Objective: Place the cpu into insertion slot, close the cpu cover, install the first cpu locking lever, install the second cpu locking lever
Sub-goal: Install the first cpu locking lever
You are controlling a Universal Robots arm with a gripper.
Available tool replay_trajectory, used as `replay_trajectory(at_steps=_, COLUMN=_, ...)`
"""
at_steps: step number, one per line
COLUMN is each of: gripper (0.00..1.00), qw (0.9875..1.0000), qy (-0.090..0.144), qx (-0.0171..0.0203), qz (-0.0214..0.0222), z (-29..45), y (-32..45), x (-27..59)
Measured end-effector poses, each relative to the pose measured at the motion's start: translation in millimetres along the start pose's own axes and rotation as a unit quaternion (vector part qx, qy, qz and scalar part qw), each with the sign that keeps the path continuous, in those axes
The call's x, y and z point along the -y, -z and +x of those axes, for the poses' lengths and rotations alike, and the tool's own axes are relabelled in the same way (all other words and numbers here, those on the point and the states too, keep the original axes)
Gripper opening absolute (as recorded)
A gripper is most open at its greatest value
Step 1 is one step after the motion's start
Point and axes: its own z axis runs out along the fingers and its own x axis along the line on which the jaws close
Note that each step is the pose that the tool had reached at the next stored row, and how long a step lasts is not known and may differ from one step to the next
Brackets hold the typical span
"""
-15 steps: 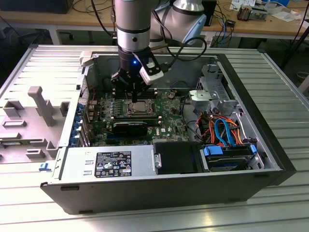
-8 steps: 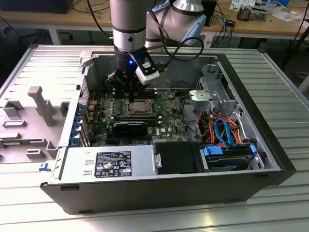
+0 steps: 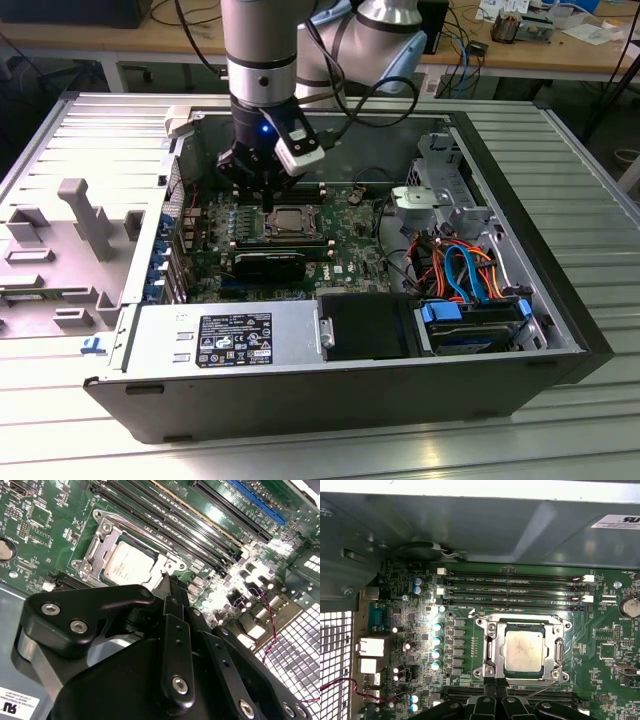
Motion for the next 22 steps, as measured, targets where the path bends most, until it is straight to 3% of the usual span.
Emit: replay_trajectory(at_steps=22, gripper=0.11, qw=1.0000, qy=0.000, qx=0.0001, qz=0.0000, z=20.6, y=0.0, x=-1.1)
